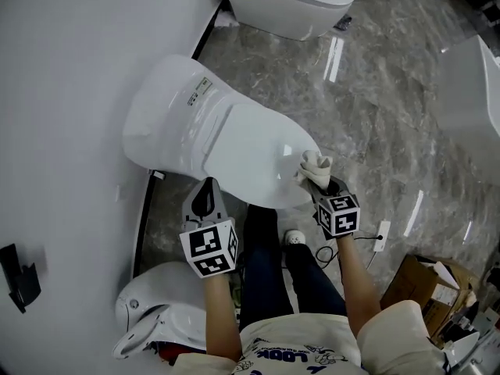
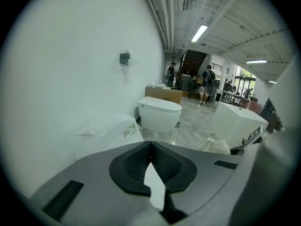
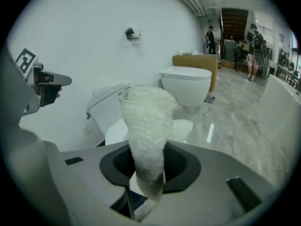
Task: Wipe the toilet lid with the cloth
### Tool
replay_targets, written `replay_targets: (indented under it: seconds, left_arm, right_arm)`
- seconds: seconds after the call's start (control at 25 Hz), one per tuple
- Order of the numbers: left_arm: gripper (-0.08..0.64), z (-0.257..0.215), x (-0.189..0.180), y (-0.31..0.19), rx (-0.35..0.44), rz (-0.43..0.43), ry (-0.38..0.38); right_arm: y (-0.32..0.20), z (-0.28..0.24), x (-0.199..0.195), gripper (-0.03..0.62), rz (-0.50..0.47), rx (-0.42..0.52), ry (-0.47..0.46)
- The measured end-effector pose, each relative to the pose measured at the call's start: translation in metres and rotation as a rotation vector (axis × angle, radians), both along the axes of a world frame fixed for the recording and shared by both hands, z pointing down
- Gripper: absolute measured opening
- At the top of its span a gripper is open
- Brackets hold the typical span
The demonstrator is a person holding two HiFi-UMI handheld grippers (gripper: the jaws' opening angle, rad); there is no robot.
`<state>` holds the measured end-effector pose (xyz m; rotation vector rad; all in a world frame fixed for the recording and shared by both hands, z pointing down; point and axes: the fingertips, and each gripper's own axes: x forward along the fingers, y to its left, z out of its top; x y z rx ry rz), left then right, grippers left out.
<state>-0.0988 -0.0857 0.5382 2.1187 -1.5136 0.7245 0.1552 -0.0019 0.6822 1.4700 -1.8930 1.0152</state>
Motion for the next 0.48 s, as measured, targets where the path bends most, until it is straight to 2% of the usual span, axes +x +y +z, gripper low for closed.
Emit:
replay_targets:
  seconds: [0.24,0.48]
  left_arm:
    - [0.003,-0.088,0.003,-0.017,0.147,-0.009,0.006]
    - [0.003,-0.179,0.011,-0.011,0.278,-0.013,0.017]
  right_arm:
    - [-0.05,-0.125,0.002,0.11,0.034,0.245,0.01]
    - [-0.069,-0.246,0.002,0.11,0.036,0.444,0.014]
